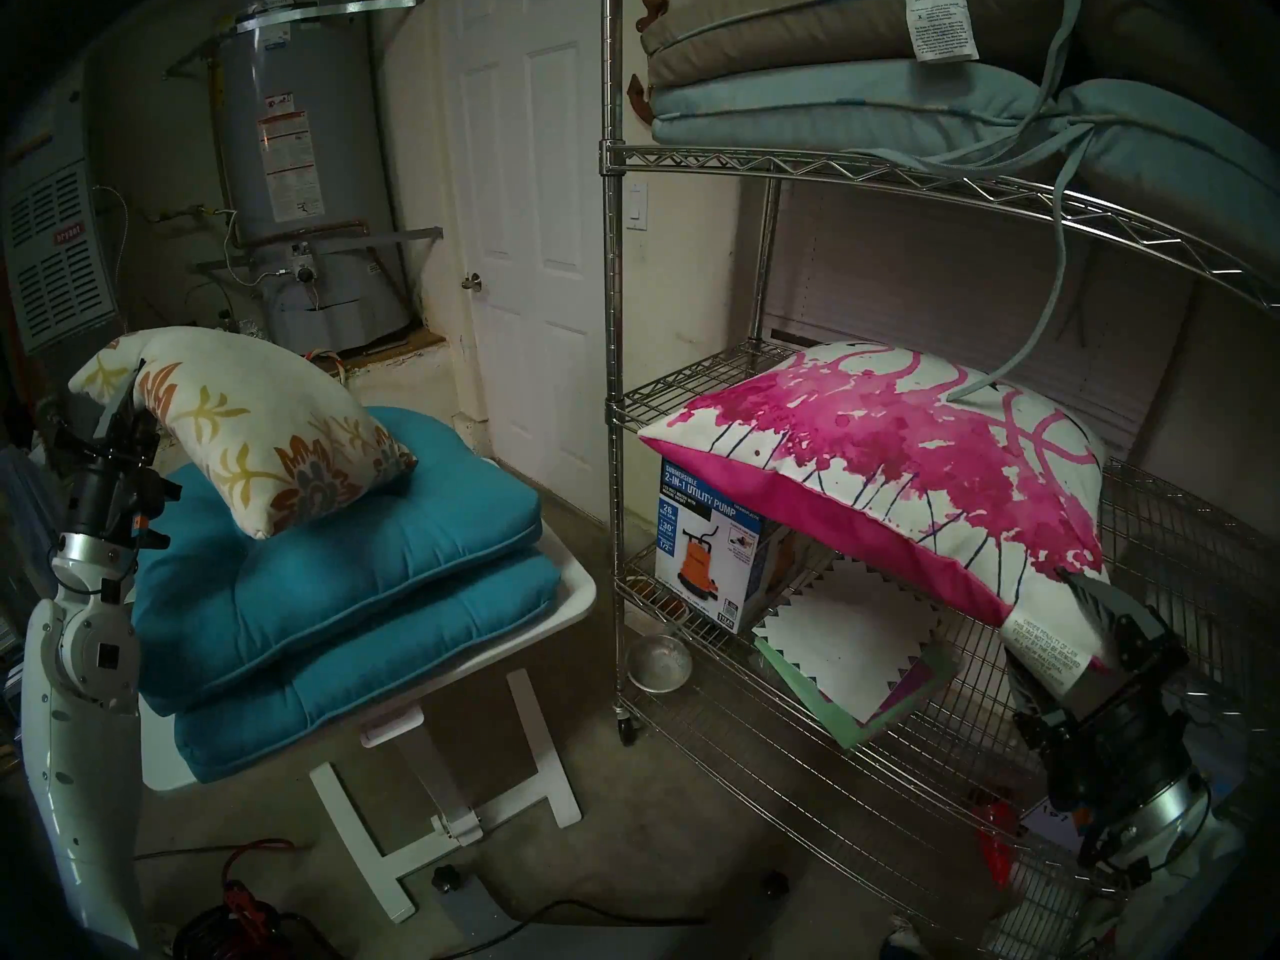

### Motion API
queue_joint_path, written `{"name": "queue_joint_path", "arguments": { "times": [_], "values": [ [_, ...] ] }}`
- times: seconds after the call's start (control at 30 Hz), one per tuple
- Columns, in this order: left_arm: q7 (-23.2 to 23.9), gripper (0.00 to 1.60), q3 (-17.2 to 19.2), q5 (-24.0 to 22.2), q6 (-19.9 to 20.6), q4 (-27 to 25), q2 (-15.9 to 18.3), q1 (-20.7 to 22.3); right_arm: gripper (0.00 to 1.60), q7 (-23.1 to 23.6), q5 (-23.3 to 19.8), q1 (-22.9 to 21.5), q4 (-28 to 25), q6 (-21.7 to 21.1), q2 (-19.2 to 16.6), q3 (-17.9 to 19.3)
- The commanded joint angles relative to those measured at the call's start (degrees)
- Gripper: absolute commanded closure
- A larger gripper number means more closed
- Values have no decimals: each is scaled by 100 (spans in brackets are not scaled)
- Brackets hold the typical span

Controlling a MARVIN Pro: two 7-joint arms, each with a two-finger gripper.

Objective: Take cushion off the shelf

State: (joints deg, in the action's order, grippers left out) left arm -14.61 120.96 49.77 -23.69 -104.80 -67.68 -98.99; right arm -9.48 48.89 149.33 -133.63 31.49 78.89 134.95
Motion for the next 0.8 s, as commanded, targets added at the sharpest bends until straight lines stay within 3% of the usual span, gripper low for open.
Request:
{"name": "queue_joint_path", "arguments": {
  "times": [0.0, 0.2, 0.53, 0.77],
  "values": [
    [-29, 160, -145, -5, -35, 151, -24, 82, 0, -8, 10, -9, -70, 5, -5, 9],
    [135, 160, -118, -299, 39, 92, -366, -288, 0, -1, 11, -18, -68, 13, 2, 10],
    [682, 160, 160, -736, 245, -616, -949, -1078, 0, 11, 11, -32, -64, 27, 13, 13],
    [1049, 160, 312, -1323, 497, -1183, -1330, -1498, 0, 21, 12, -41, -64, 36, 21, 15]
  ]
}}
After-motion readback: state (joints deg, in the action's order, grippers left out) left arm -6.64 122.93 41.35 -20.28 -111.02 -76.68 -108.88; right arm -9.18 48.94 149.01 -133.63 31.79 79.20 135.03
